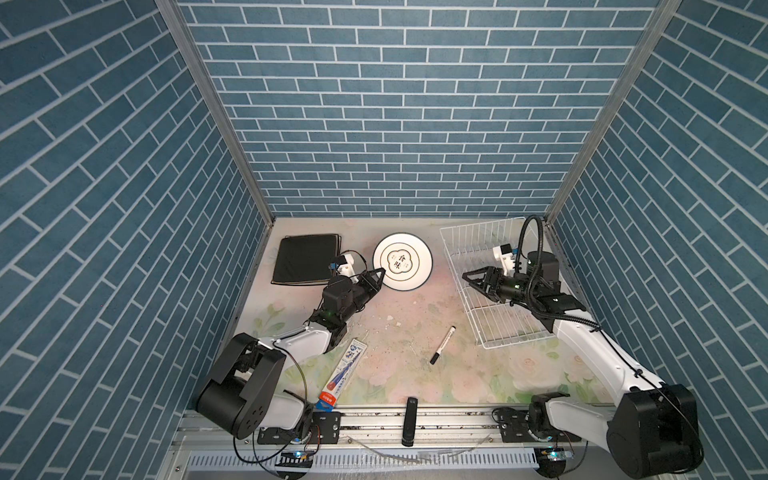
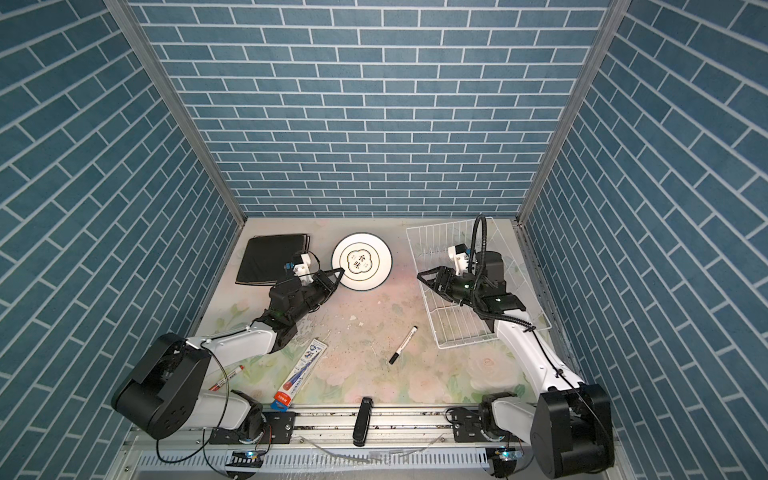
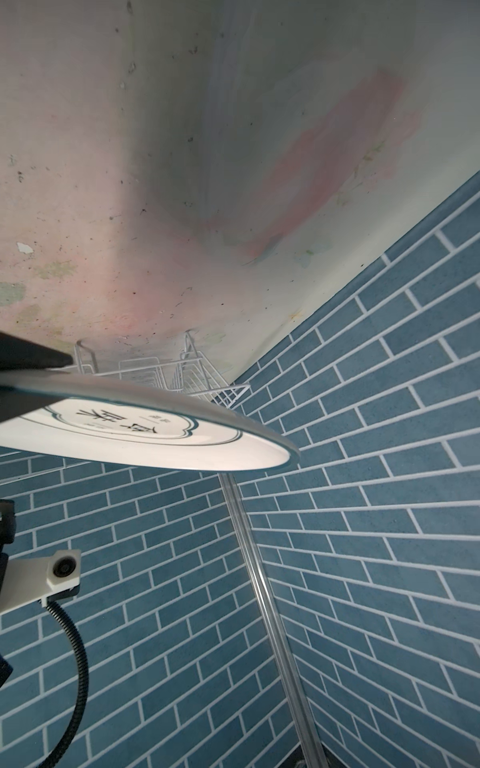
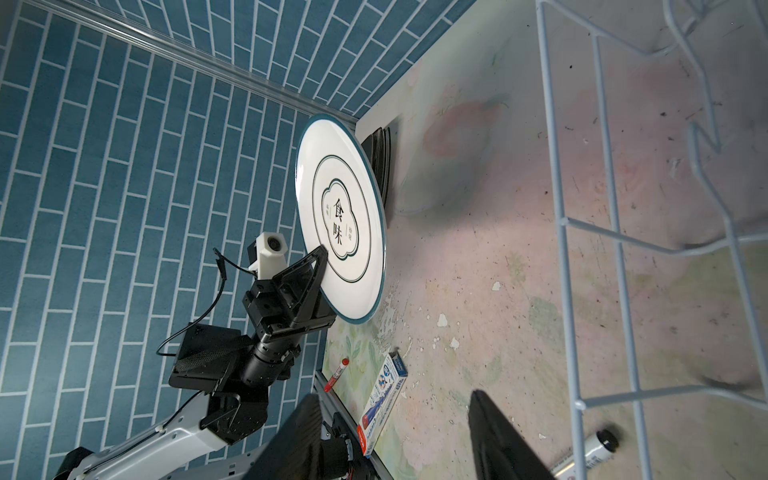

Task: Unload the plates from the dish rack
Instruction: 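Carry the white plate beside the dark stack with the left while the right withdraws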

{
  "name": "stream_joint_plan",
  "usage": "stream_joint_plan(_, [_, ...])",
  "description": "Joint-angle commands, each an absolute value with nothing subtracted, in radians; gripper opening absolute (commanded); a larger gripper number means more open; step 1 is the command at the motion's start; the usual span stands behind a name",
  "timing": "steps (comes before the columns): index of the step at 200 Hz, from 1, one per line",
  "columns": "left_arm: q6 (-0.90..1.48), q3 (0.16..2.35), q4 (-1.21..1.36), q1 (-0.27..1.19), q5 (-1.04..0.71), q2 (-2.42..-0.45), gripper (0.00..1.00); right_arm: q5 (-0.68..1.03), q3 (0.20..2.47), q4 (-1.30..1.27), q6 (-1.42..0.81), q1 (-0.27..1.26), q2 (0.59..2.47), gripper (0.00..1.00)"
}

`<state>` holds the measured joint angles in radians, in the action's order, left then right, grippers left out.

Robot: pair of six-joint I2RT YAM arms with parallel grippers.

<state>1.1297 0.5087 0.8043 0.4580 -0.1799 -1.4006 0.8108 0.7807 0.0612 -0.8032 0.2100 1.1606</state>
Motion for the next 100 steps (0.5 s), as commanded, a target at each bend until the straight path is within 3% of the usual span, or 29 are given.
stream_joint_plan(1, [1.141, 0.491, 0.813, 0.452, -0.093, -1.381, 0.00, 0.774, 0.800, 0.114, -0.764, 0.205, 1.122, 0.58])
stream_joint_plan(100, [1.213, 0.491, 0.720, 0.451, 0.101, -1.352, 0.00, 0.650, 0.776, 0.215, -0.726, 0.201, 1.049, 0.59])
